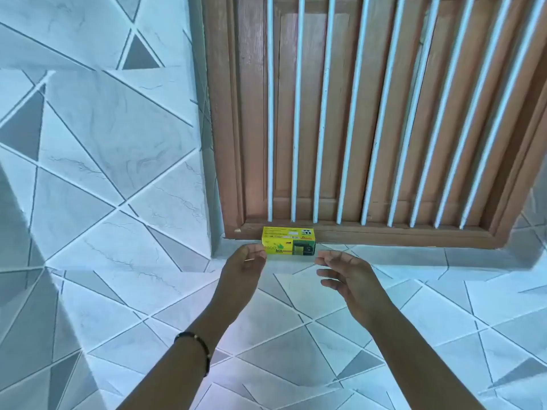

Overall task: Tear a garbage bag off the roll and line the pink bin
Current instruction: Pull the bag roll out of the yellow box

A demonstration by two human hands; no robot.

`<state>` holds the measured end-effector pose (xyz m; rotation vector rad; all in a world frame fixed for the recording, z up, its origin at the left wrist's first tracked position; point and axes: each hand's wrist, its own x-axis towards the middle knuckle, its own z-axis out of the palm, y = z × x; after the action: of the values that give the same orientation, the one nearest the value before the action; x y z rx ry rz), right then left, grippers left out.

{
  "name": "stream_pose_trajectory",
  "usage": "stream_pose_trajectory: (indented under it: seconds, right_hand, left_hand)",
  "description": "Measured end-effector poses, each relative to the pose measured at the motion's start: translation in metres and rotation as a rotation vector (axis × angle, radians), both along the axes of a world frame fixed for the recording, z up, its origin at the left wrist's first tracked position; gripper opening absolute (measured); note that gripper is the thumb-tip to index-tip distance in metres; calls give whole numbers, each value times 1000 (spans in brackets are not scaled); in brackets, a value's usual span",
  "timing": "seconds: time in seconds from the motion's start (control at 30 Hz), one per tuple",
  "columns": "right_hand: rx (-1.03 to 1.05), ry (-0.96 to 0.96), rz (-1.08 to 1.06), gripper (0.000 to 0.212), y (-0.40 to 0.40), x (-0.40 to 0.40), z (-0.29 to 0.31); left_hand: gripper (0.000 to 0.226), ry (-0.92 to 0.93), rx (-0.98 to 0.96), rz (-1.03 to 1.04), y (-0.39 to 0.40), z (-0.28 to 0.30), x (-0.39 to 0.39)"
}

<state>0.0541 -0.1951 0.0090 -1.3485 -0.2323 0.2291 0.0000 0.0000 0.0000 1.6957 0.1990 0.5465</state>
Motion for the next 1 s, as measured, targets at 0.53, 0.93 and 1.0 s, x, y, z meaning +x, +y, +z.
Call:
stream_pose_trajectory:
  seconds: [0.53, 0.93, 1.0]
  right_hand:
    - [-100, 109, 56, 39, 28, 129, -42]
    - [20, -7, -104, 5, 6, 58, -33]
    - [37, 8, -123, 3, 5, 40, -38]
  left_hand:
    - [66, 157, 242, 76, 6, -38, 115]
    - [52, -36, 68, 116, -32, -50, 30]
    - [52, -63, -45, 110, -42, -53, 7]
